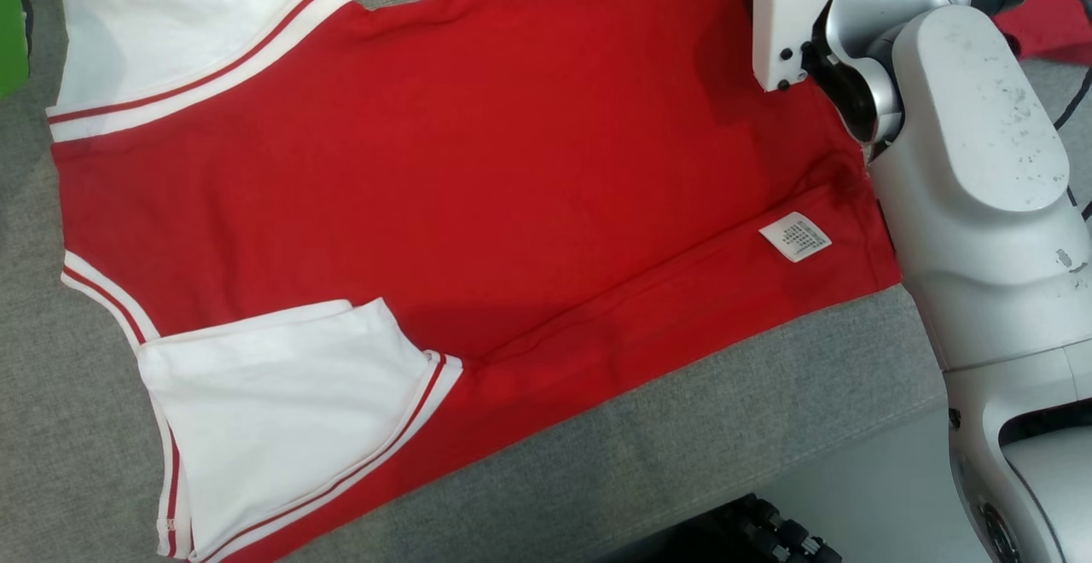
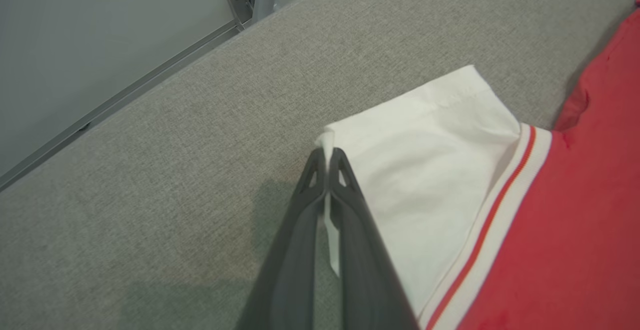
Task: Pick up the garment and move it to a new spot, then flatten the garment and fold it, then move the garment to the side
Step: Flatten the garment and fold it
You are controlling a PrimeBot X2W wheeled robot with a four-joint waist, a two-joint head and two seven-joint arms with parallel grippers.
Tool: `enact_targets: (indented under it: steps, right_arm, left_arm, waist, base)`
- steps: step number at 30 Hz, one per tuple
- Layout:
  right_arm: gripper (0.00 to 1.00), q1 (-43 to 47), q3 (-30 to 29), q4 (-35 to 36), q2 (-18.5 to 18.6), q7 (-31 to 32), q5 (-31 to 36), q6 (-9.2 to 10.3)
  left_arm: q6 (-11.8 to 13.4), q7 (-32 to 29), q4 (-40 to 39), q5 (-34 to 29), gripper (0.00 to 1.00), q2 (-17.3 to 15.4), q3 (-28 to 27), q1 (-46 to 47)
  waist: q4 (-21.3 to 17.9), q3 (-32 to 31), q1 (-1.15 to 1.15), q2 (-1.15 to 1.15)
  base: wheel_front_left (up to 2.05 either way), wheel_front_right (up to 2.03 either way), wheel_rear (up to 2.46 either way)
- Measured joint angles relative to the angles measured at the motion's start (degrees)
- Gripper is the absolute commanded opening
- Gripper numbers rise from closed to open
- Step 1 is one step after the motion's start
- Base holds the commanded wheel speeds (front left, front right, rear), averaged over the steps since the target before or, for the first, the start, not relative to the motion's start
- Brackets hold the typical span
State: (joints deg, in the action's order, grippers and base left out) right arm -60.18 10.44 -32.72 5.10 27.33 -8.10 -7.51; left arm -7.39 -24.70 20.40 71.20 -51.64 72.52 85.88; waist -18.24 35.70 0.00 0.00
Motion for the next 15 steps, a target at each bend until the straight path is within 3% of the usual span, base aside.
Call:
enact_targets:
  steps: [2,5,6,8,10,11,15]
  right_arm:
    - [0.87,-0.2,-0.1,-0.7,0.0,-0.2,0.4,0.0]
    - [0.59,-0.7,-0.5,-1.8,-0.1,-0.7,0.9,0.0]
    - [0.59,-1.0,-0.7,-2.2,-0.1,-0.9,1.1,0.0]
    - [0.39,-1.4,-1.0,-3.0,-0.1,-1.3,1.4,0.0]
    - [0.05,-1.7,-1.3,-3.7,-0.2,-1.7,1.8,0.0]
    - [0.0,-1.9,-1.5,-4.0,-0.3,-1.8,1.9,0.0]
    - [0.0,-2.6,-1.9,-4.7,-0.6,-2.2,2.3,0.0]
  left_arm:
    - [0.0,0.1,-0.1,0.2,0.0,0.1,0.1,0.3]
    - [0.0,0.2,-0.2,0.2,0.0,0.2,0.3,0.5]
    - [0.0,0.3,-0.3,0.2,0.0,0.2,0.4,0.5]
    - [0.0,0.6,-0.5,0.3,0.0,0.3,0.5,0.7]
    - [0.0,0.6,-0.7,0.3,0.0,0.4,0.5,0.8]
    - [0.0,0.6,-0.7,0.3,0.0,0.4,0.6,0.8]
    - [0.0,1.7,-0.8,0.1,0.0,0.4,0.7,0.8]
  waist:
    - [0.2,0.1,0.0,0.0]
    - [0.5,0.3,0.0,0.0]
    - [0.7,0.4,0.0,0.0]
    - [0.9,0.6,0.0,0.0]
    - [1.2,0.7,0.0,0.0]
    - [1.3,0.8,0.0,0.0]
    - [1.5,0.7,0.0,0.0]
  base:
    - [0.0,0.0,0.0]
    - [0.0,0.0,0.0]
    - [0.0,0.0,0.0]
    - [0.0,0.0,0.0]
    - [0.0,0.0,0.0]
    - [0.0,0.0,0.0]
    - [0.0,0.0,0.0]
